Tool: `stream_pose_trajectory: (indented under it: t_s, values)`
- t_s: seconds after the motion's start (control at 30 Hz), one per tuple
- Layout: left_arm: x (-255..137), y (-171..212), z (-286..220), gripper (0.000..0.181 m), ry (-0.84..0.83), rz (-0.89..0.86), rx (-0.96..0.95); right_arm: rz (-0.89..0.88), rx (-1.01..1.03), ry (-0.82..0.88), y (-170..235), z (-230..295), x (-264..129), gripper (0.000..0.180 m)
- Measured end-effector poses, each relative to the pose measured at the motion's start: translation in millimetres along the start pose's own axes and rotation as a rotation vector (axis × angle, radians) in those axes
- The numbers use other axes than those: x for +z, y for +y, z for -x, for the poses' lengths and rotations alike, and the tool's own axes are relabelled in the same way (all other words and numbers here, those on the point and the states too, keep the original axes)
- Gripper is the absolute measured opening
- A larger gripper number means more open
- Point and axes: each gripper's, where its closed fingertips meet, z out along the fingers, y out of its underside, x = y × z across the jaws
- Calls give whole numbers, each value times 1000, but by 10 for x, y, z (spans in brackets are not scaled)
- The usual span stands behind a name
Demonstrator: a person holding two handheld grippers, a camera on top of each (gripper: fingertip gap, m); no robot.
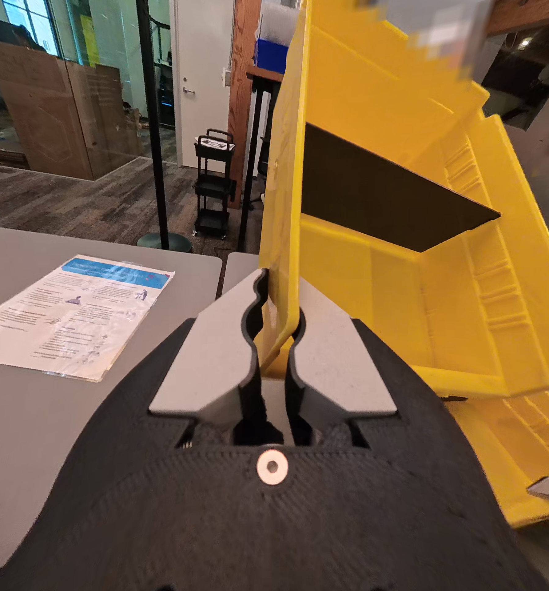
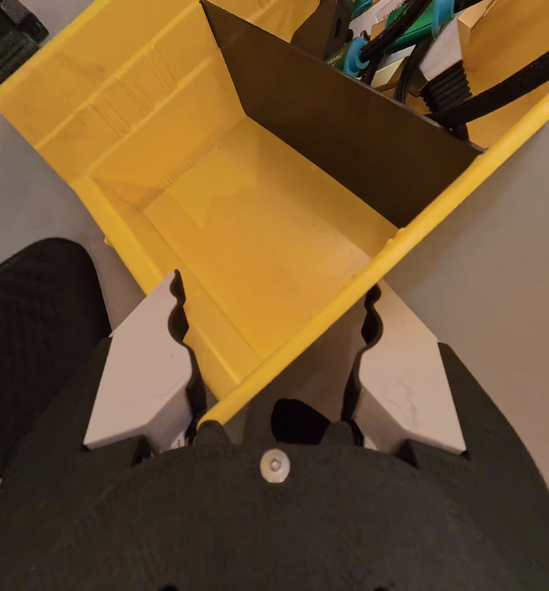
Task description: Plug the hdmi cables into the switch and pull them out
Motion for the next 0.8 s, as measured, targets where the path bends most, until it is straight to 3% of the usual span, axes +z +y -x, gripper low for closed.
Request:
stream_pose_trajectory:
  t_s: [0.2,0.33,0.57,0.8]
  values:
    - [-37,-213,-224,4,41,-29,25,-13,2,-59,-274,126,342,119]
    - [19,-306,-500,4,96,-38,41,-37,-45,-28,-338,94,296,131]
    - [243,-326,-1261,4,249,-30,55,-53,-194,204,-136,-414,-413,139]
    - [580,-24,-2263,4,387,25,74,-53,-217,372,184,-857,-1320,135]
